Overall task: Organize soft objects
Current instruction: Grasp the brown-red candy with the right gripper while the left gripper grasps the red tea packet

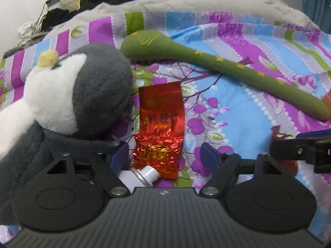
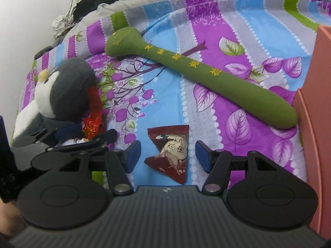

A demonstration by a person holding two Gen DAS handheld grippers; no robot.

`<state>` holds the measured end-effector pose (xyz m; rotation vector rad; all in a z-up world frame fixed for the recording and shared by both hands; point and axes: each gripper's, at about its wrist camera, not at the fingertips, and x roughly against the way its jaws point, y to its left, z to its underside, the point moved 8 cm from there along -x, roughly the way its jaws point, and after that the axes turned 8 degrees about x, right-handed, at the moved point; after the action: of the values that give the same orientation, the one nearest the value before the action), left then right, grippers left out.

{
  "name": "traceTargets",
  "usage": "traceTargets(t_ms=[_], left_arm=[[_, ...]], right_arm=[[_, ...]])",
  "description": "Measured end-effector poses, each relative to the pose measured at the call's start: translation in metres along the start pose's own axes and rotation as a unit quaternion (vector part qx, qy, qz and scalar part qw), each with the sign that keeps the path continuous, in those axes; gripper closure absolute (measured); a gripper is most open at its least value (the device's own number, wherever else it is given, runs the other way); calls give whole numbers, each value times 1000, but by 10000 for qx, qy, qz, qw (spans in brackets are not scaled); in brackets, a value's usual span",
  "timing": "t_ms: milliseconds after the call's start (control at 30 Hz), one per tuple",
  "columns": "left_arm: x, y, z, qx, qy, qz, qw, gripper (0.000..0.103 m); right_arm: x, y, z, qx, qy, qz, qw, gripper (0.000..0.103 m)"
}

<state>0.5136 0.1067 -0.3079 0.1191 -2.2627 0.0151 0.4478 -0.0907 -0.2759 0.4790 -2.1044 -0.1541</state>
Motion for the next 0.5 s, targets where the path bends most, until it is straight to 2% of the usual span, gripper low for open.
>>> traceTargets(t_ms=[67,233,267,500], left_arm=[[-4,3,1,96,32,-5,9999,26],[-6,4,1,313,60,84,9995,42],[-6,4,0,342,53,96,9994,42],[8,1,1,381,21,22,9993,43]], right_arm=[[-4,-1,2,-30,62,-10,10000,44],[-7,-1,1,-11,102,-18,9999,54],[-7,-1,0,1,107,-17,9999,61],[2,0,0,75,57,47,9999,65]])
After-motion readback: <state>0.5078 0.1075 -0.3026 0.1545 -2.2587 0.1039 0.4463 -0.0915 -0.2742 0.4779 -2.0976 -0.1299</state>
